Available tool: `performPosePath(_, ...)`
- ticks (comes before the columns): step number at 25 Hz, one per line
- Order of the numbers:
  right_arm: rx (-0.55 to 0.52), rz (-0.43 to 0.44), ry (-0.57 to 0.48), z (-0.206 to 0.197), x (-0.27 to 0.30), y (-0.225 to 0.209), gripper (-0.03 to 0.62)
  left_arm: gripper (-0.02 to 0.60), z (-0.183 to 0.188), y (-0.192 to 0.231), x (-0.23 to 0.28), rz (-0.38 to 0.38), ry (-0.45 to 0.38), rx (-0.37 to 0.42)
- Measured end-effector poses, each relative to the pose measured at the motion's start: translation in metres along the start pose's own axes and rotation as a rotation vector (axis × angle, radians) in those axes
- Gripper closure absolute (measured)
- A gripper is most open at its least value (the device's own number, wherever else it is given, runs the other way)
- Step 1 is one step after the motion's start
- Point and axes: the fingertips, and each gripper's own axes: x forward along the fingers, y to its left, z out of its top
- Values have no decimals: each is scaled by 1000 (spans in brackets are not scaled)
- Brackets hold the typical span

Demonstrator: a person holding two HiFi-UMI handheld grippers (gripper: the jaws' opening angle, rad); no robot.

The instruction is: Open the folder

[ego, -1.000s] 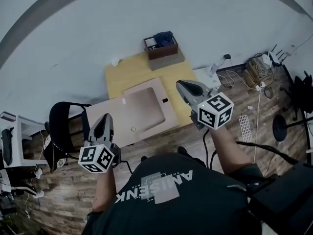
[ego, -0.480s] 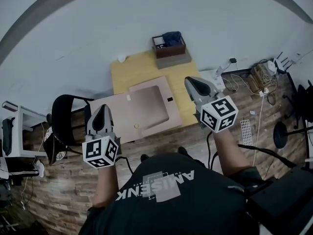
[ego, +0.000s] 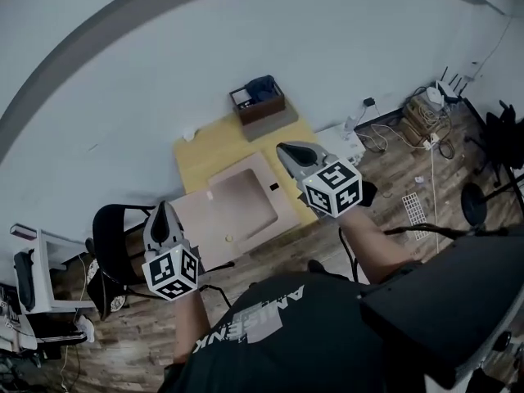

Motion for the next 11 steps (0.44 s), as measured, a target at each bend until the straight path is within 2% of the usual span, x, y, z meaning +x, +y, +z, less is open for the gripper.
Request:
performPosePath(2, 4, -4, -1, 2, 0, -2, 589, 581, 4, 2, 0, 17, -6, 3)
performPosePath(7, 16, -23, 11, 0, 6, -9, 589, 581, -7, 10, 2, 27, 40, -25)
performPosePath(11, 48, -32, 27, -11, 11, -10, 589, 581, -17, 14, -4, 26, 62, -10)
